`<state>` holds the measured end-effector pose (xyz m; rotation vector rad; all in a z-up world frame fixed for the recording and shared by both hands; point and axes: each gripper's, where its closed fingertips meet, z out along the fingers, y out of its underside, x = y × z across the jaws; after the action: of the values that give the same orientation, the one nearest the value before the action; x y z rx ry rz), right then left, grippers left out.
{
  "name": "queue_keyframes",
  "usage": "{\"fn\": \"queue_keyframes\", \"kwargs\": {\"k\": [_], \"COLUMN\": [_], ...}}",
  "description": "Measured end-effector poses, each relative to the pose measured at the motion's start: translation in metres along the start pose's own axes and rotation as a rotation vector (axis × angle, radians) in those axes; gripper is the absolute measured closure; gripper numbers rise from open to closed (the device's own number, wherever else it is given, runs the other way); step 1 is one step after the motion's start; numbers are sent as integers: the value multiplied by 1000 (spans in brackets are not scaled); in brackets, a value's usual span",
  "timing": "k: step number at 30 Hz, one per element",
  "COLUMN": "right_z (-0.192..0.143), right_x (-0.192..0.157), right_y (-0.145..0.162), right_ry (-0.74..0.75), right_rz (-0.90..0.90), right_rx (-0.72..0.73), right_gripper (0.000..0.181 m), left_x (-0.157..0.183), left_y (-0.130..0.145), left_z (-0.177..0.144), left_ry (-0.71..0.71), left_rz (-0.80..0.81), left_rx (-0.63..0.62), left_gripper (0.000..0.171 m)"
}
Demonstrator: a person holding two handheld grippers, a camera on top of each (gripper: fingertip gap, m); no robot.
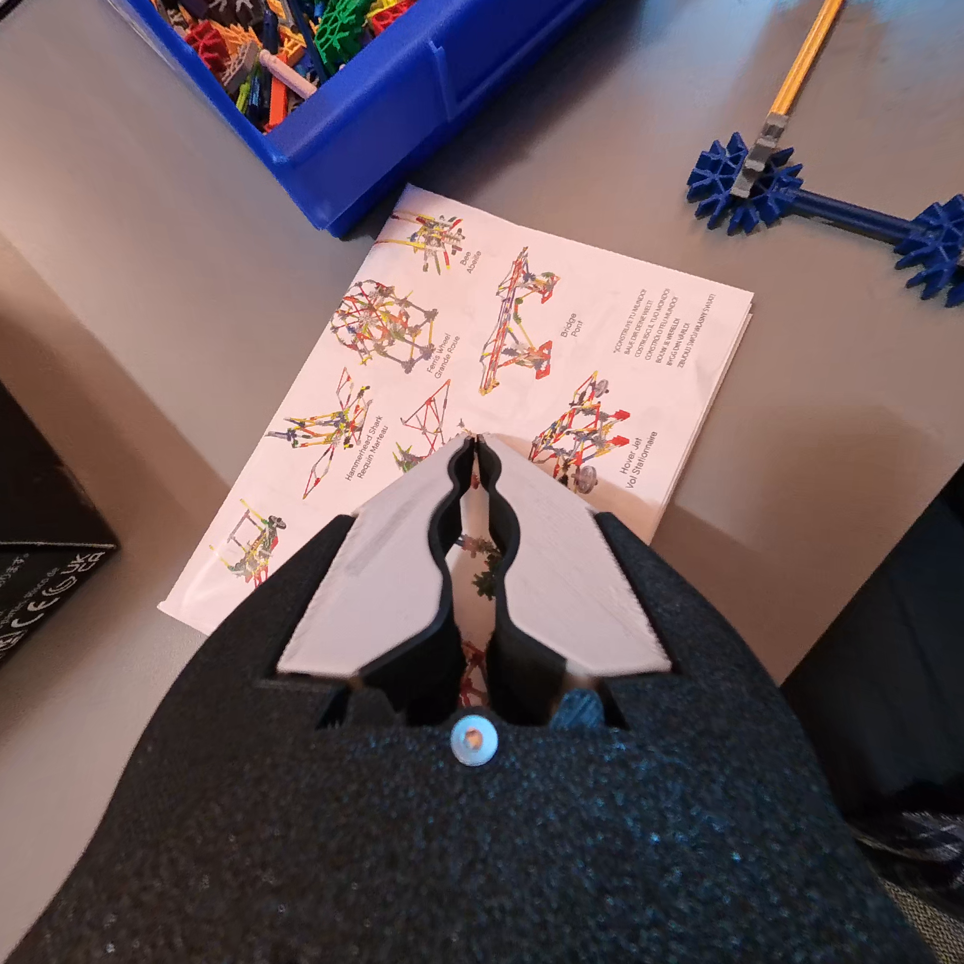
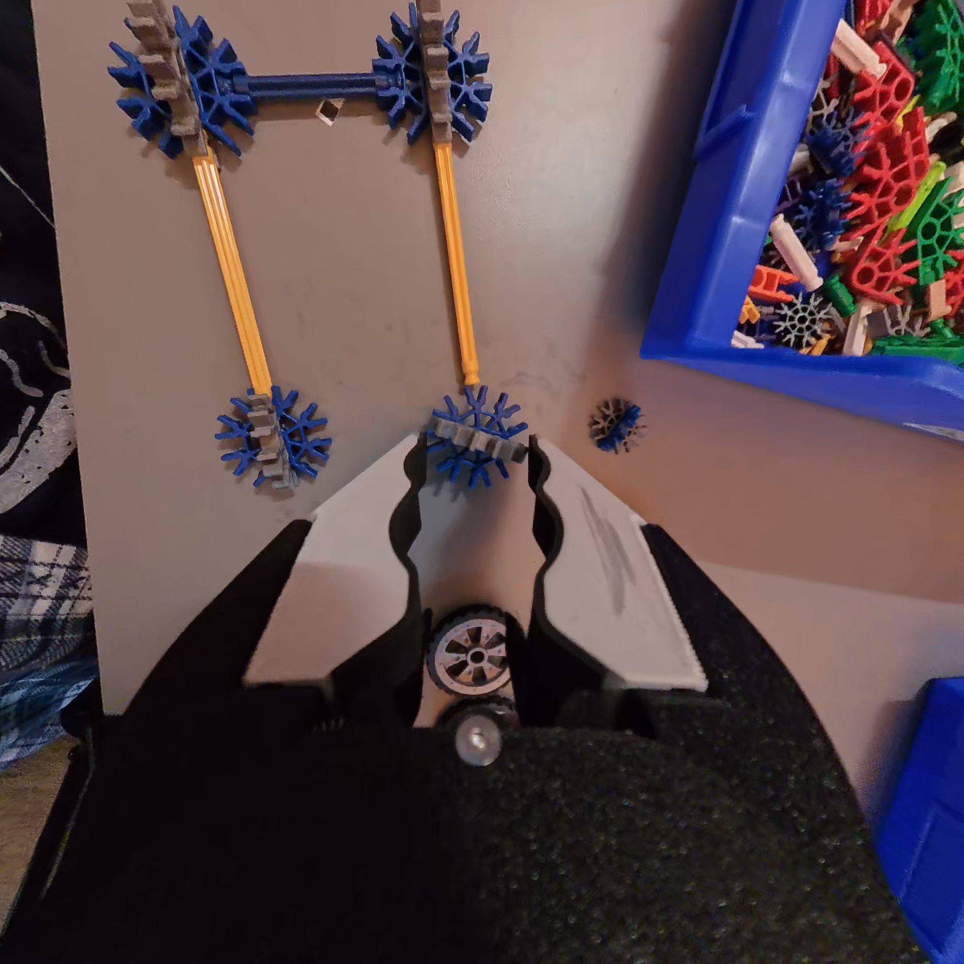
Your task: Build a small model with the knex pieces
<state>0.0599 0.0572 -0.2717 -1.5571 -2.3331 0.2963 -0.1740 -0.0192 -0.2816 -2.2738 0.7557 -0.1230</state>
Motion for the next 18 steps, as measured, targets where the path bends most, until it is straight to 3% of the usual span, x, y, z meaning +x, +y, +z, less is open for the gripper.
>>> {"fn": "queue_keyframes", "kwargs": {"k": [16,18], "right_z": [6,6], "right_x": [-6,-5], "right_y": [-9,-11], "right_ry": [-53,-54], "right_rz": [-228,-221], "right_rx": [-62,-57], "right_gripper": [143,129], "left_x": [0,0], "left_y": [0,0], "left_z": [0,0], "left_ry": [-2,0], "left_rz": [3,2], "left_rx": [-2,-2], "left_gripper": [171,171]}}
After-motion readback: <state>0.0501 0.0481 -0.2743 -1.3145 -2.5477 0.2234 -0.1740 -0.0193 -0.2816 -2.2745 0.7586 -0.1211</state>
